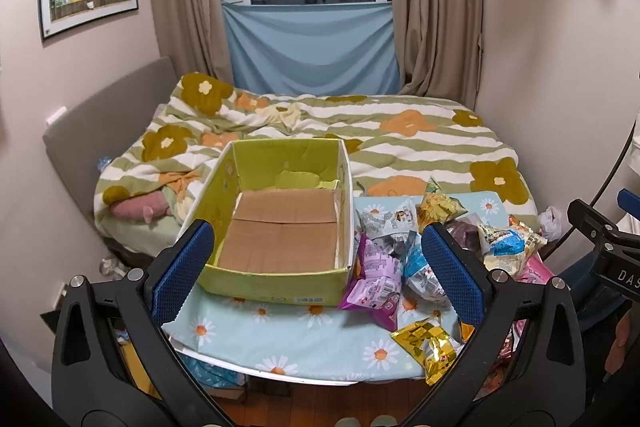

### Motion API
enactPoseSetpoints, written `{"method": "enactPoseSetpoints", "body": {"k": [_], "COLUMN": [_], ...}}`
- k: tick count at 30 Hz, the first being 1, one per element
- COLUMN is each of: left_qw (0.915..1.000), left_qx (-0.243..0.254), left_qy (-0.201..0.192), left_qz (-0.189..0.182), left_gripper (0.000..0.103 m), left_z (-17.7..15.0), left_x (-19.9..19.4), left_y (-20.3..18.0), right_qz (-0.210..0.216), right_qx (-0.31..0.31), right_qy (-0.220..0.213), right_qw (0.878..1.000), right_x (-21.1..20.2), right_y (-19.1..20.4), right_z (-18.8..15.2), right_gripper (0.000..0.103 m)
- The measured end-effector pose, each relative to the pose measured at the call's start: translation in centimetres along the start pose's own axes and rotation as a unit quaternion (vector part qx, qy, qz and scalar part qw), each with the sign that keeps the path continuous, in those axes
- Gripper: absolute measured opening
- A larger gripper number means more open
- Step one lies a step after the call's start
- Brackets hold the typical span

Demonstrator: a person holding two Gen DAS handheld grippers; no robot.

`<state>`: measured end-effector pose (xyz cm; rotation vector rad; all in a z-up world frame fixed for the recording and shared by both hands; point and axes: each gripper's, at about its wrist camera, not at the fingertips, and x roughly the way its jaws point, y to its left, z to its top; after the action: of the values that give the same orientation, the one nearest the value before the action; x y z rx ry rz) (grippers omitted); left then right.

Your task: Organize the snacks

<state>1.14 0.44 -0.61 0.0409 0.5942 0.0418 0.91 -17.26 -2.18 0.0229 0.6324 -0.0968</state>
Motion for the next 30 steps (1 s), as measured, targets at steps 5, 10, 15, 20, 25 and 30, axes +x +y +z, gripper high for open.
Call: {"method": "enactPoseSetpoints", "body": {"k": [5,10,15,20,25,30], "left_qw": [1.0000,1.0000,1.0000,1.0000,1.0000,1.0000], "left_qx": [0.000,0.000,0.000,-0.001,0.000,0.000], "left_qy": [0.001,0.001,0.001,0.001,0.000,0.001], "left_qz": [0.000,0.000,0.000,0.000,0.000,0.000], "left_gripper": [0.103,0.103,0.103,0.103,0.103,0.103], "left_z": [0.03,0.01,0.10,0.12,0.11,0.13], "left_x": [0.20,0.25,0.23,0.23,0.35,0.32], "left_y": [0.12,0.06,0.05,0.04,0.06,0.07], "right_qz": [-0.009,-0.016,-0.014,-0.018,-0.015,-0.014], "right_qx": [-0.003,-0.008,-0.005,-0.006,-0.003,-0.002], "right_qy": [0.001,-0.002,-0.002,-0.003,-0.004,-0.004], "right_qw": [1.000,1.000,1.000,1.000,1.000,1.000], "right_x": [0.11,-0.07,-0.09,-0.18,-0.11,-0.13], "right_y": [0.07,0.27,0.31,0.39,0.41,0.44], "right_z": [0.17,0.17,0.18,0.36,0.42,0.41], "right_gripper": [0.103,0.103,0.103,0.103,0.103,0.103]}}
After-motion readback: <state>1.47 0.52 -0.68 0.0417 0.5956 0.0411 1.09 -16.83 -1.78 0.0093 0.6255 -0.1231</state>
